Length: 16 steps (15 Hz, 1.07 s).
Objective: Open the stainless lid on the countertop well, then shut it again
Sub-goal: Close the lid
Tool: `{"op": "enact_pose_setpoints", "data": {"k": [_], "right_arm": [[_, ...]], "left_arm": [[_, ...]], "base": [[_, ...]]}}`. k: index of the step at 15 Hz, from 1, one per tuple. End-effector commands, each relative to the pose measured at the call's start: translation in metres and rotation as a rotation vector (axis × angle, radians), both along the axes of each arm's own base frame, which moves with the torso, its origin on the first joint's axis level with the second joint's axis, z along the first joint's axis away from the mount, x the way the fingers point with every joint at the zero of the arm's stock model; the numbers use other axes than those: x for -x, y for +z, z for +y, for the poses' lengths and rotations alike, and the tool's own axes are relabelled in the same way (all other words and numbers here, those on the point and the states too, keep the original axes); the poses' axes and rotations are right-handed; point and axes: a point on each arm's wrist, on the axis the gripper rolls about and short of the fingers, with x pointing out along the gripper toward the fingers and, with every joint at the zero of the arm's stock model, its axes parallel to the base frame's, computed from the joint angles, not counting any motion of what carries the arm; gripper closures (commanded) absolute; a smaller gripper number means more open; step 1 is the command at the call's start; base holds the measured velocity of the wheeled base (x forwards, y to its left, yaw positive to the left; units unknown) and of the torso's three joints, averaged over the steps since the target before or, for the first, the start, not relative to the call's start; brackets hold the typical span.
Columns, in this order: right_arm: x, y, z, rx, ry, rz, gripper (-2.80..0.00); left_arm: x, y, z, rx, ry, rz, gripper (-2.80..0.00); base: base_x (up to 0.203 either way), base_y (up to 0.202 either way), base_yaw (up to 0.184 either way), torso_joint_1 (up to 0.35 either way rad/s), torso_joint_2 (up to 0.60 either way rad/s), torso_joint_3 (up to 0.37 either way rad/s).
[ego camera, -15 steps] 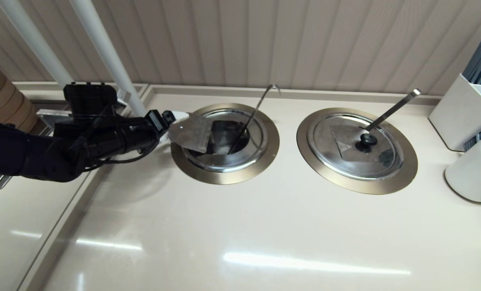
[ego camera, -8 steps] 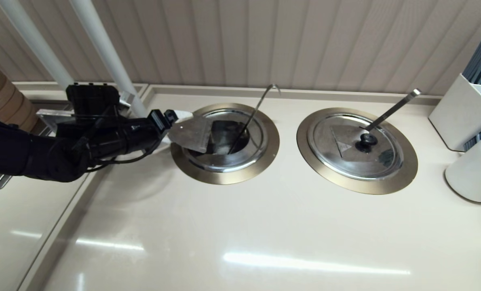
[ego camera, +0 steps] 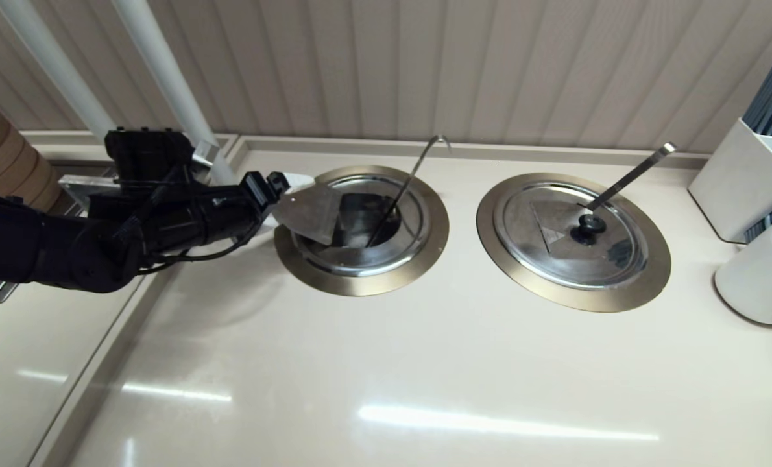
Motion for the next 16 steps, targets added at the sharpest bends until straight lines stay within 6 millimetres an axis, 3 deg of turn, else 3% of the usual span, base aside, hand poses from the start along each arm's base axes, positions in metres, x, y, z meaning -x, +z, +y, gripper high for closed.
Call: {"op": "enact_pose_setpoints", "data": {"k": [1, 16], "right_arm": [[0.000, -0.001, 0.000, 0.000, 0.000, 0.004, 0.00], [0.000, -0.001, 0.000, 0.000, 0.000, 0.004, 0.00]], "left_arm": [[0.003, 0.002, -0.005, 0.007, -0.016, -0.005, -2.80], [0.018, 0.009, -0.039, 0.004, -0.110, -0.027, -2.80]], "base": [[0.000, 0.000, 0.000, 0.000, 0.00, 0.000], [0.000, 0.000, 0.000, 0.000, 0.00, 0.000]]}}
